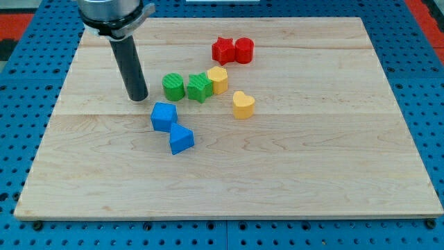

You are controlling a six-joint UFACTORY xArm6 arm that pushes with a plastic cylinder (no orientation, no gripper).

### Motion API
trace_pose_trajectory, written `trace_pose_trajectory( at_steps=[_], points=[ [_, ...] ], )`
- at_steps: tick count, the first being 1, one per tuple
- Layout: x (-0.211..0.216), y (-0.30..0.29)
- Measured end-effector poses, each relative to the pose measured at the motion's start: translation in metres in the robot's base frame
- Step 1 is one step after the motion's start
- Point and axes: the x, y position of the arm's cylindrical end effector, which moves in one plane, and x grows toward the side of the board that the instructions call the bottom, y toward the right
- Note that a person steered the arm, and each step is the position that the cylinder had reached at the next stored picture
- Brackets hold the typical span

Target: Push the green blocks towards left

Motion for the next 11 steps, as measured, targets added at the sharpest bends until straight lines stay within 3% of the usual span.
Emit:
trace_pose_trajectory(
  at_steps=[1,2,3,6,7,9,10,11],
  points=[
    [-0.002,-0.009],
    [0.034,0.031],
    [0.013,0.095],
    [0.012,0.171],
    [-0.011,0.173],
    [-0.004,0.080],
    [-0.030,0.049],
    [-0.065,0.074]
  ],
)
